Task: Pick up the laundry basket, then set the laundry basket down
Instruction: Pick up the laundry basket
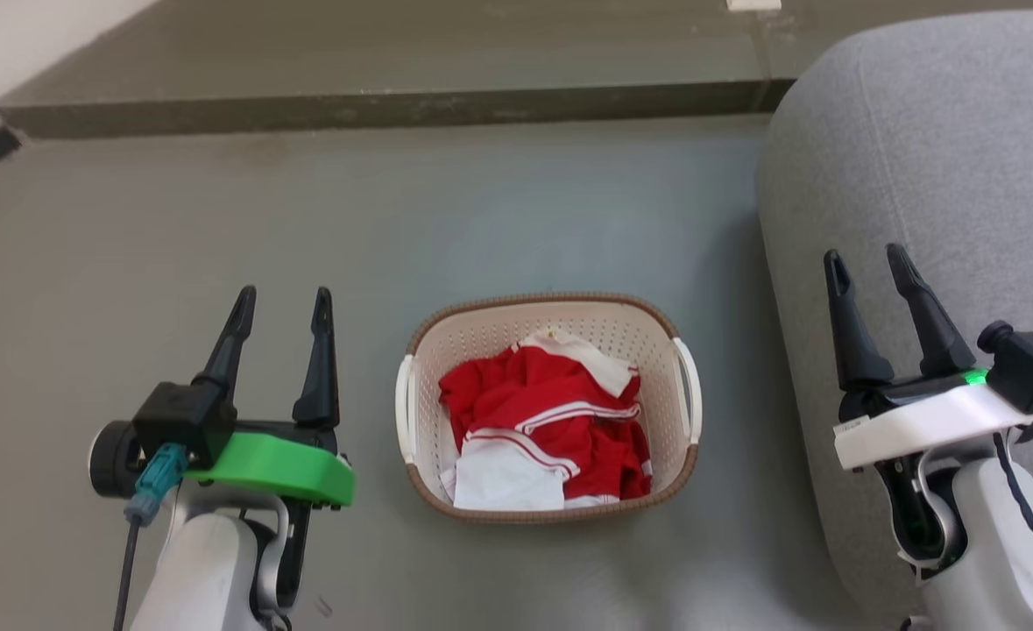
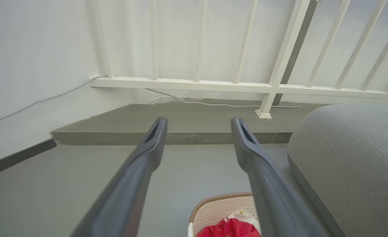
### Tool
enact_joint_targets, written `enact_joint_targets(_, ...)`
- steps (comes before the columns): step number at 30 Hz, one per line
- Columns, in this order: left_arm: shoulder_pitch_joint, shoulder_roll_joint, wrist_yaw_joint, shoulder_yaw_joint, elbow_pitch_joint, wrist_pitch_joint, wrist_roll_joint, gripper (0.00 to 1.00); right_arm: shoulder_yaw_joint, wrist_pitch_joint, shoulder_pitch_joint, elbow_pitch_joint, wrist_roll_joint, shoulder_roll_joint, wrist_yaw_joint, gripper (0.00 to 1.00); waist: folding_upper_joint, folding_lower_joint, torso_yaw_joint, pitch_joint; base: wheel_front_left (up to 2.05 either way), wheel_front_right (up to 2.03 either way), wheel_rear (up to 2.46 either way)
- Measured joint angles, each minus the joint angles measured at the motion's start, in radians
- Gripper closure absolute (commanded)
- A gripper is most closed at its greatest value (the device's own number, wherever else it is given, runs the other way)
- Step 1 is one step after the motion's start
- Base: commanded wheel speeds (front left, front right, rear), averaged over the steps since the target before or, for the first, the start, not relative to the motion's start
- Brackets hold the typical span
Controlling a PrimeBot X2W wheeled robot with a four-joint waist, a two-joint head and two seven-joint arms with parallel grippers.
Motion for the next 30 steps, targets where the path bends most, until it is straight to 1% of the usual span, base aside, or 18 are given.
enact_joint_targets(4,-0.042,0.000,0.009,-0.006,0.004,0.000,-0.006,0.00,0.000,0.000,-0.039,0.018,0.024,-0.001,0.000,0.00,0.0000,0.0000,-0.005,0.061,0.00,0.00,0.00)
enact_joint_targets(10,-0.088,0.000,0.012,-0.011,0.027,0.000,-0.006,0.00,0.001,0.000,-0.096,0.058,0.027,-0.009,0.000,0.00,0.0000,0.0001,-0.006,0.140,0.00,0.00,0.00)
enact_joint_targets(17,-0.160,-0.002,0.011,-0.034,0.094,0.000,-0.014,0.00,-0.004,0.000,-0.156,0.161,0.059,-0.016,0.000,0.00,0.0000,0.0001,-0.004,0.233,0.00,0.00,0.00)
enact_joint_targets(26,-0.254,-0.004,0.007,-0.046,0.194,0.000,-0.042,0.00,0.052,0.000,-0.259,0.296,0.078,-0.023,0.000,0.00,0.0000,0.0001,0.005,0.339,0.00,0.00,0.00)
enact_joint_targets(30,-0.295,-0.006,0.007,-0.060,0.241,0.000,-0.049,0.00,0.060,0.001,-0.299,0.360,0.088,-0.023,0.000,0.00,0.0000,0.0000,0.010,0.380,0.00,0.00,0.00)
